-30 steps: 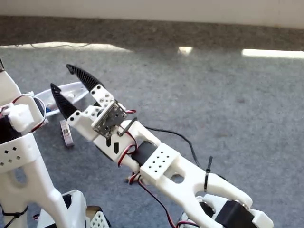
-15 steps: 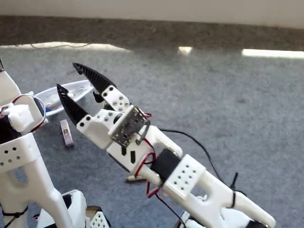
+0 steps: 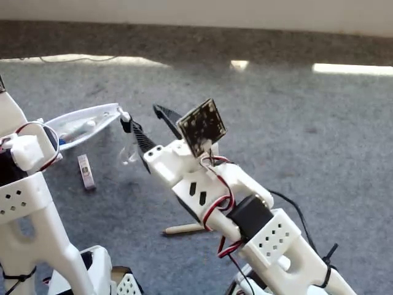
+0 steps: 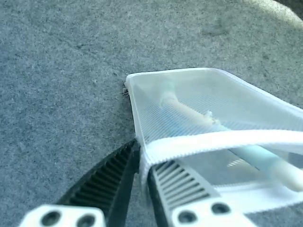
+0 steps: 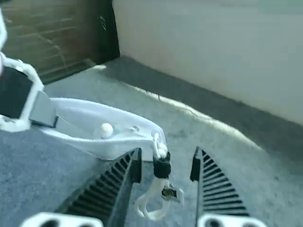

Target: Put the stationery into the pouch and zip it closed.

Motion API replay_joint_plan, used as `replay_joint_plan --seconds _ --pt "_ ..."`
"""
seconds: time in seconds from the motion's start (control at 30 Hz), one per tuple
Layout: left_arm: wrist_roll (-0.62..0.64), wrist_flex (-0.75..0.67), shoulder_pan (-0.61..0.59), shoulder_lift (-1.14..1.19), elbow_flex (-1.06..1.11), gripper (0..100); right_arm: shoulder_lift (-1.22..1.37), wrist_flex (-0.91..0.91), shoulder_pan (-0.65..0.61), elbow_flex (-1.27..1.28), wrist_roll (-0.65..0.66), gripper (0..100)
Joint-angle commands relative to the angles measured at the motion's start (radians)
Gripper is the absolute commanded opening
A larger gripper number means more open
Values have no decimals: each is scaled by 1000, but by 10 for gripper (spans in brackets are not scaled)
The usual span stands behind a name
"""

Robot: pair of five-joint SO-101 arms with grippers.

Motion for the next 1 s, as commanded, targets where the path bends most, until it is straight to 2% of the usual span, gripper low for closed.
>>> replay_joint_plan --seconds 0.0,0.2,0.37,0.7,0.97 --pt "-5 -12 -8 -4 10 7 -25 147 42 -61 -38 166" --pt "-5 -15 -10 -4 10 7 -25 463 22 -61 -29 166" --pt "-5 -17 -58 -4 10 7 -18 673 -61 -54 137 166" --pt "-5 -17 -76 -1 8 7 130 690 -197 73 241 167" --pt "-5 -32 -111 2 10 7 249 651 -200 79 384 170"
